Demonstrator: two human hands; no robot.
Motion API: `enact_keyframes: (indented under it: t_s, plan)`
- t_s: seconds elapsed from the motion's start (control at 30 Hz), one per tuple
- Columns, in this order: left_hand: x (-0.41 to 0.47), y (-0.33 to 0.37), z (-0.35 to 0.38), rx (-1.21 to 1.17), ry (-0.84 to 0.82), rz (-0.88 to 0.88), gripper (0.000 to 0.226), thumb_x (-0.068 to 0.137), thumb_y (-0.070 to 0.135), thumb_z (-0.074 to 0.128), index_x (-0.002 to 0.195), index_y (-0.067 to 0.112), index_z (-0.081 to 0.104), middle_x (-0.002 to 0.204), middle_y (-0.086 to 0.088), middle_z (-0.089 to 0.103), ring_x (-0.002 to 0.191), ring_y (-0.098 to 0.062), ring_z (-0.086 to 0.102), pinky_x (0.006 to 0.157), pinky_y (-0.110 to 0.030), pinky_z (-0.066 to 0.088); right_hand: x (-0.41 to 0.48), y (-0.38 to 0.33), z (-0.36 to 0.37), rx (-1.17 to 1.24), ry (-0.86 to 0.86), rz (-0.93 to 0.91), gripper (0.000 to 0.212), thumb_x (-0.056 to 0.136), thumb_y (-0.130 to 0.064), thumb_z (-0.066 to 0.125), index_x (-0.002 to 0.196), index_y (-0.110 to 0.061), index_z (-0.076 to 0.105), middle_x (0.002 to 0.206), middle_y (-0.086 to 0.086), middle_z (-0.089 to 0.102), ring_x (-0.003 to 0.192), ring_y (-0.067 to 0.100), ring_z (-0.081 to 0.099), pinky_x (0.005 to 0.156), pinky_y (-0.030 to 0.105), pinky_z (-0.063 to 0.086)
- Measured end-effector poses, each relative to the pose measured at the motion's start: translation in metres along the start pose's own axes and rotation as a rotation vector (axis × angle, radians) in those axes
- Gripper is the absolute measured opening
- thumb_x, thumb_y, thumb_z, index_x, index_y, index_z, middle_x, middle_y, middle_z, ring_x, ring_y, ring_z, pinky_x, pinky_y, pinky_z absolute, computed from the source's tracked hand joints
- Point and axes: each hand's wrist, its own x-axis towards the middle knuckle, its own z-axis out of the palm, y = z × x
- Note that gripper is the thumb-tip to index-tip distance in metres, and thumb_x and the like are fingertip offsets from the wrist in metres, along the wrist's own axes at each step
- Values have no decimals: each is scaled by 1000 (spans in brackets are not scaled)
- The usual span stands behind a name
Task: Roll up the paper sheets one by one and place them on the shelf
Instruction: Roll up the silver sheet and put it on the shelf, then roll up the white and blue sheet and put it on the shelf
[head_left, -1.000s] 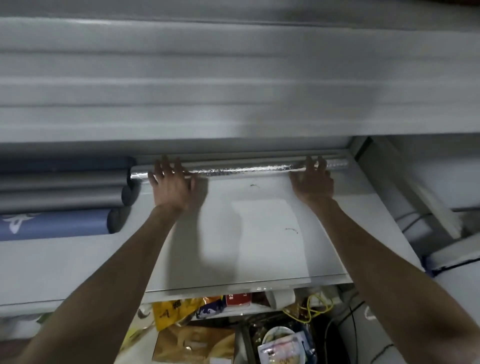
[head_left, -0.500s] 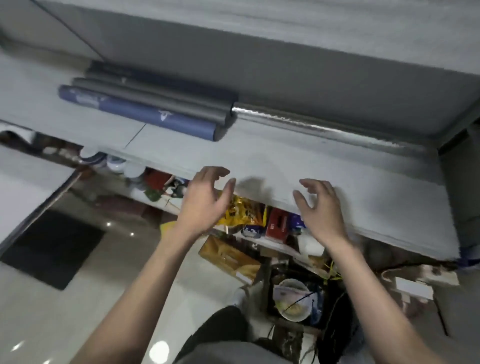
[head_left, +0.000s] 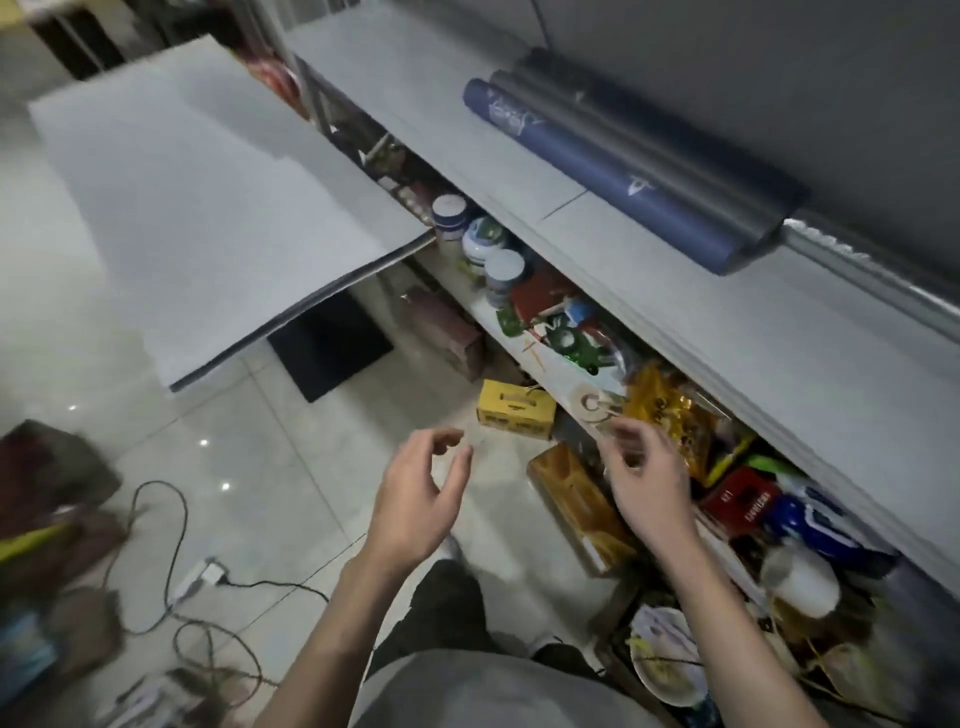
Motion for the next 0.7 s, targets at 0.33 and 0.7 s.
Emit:
enact_keyframes:
  t_s: [0.33, 0.7]
  plan:
    - [13, -122, -130, 59, 291, -371, 26, 97, 54, 48, 110, 35, 61, 107, 25, 61, 103, 3, 59, 85, -36, 54, 114, -154, 163, -74, -328, -280, 22, 96, -38, 62, 116, -29, 63, 108, -23, 53, 102, -2, 56, 89, 26, 47]
    - [133, -167, -184, 33, 289, -393, 15, 99, 47, 50, 106, 37, 59, 107, 24, 61, 102, 3, 58, 86, -31, 50, 169, -147, 235, -204, -460, -138, 16, 93, -37, 66, 108, -31, 64, 109, -14, 60, 105, 7, 59, 90, 31, 48]
